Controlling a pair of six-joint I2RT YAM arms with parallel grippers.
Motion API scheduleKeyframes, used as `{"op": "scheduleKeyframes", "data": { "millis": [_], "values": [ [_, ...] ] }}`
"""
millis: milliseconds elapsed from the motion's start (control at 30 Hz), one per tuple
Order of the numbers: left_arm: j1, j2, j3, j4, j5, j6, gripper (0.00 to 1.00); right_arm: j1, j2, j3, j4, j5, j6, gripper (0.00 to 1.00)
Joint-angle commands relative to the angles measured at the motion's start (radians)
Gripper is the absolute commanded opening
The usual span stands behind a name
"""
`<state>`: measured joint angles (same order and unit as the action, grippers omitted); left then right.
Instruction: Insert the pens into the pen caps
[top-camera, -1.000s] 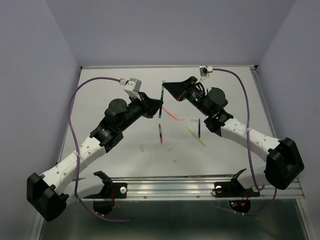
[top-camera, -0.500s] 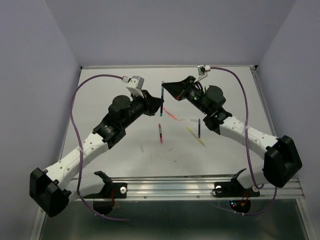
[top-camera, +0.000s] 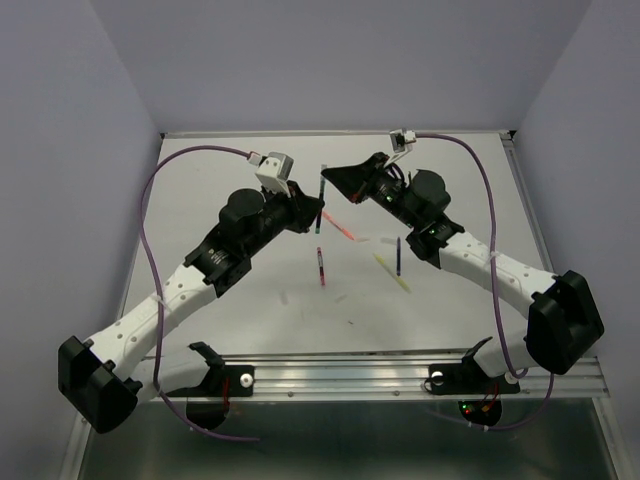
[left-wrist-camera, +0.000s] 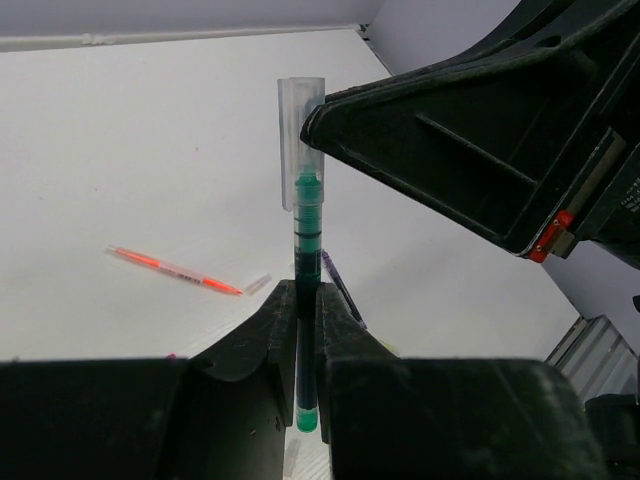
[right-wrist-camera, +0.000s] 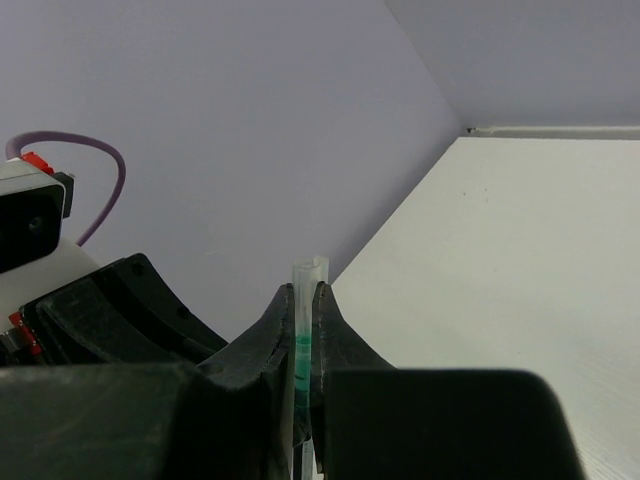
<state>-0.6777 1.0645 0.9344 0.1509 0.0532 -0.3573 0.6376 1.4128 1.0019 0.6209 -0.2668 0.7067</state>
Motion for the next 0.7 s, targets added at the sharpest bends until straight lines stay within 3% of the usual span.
{"op": "scheduleKeyframes", "data": {
  "millis": [0, 467, 667],
  "values": [
    [0.024, -0.031, 0.152, 0.283, -0.130, 0.050, 0.00, 0.047, 0.021, -0.039, -0.193, -0.170, -0.062, 0.01],
    [0.026, -0.017, 0.190, 0.306, -0.101, 0.014, 0.00, 0.111, 0.028, -0.094, -0.190, -0.138, -0.098, 0.01],
    [0.024, -0.040, 0.156, 0.305, -0.079, 0.011, 0.00, 0.111, -0.043, -0.105, -0.191, 0.035, -0.084, 0.01]
  ]
}}
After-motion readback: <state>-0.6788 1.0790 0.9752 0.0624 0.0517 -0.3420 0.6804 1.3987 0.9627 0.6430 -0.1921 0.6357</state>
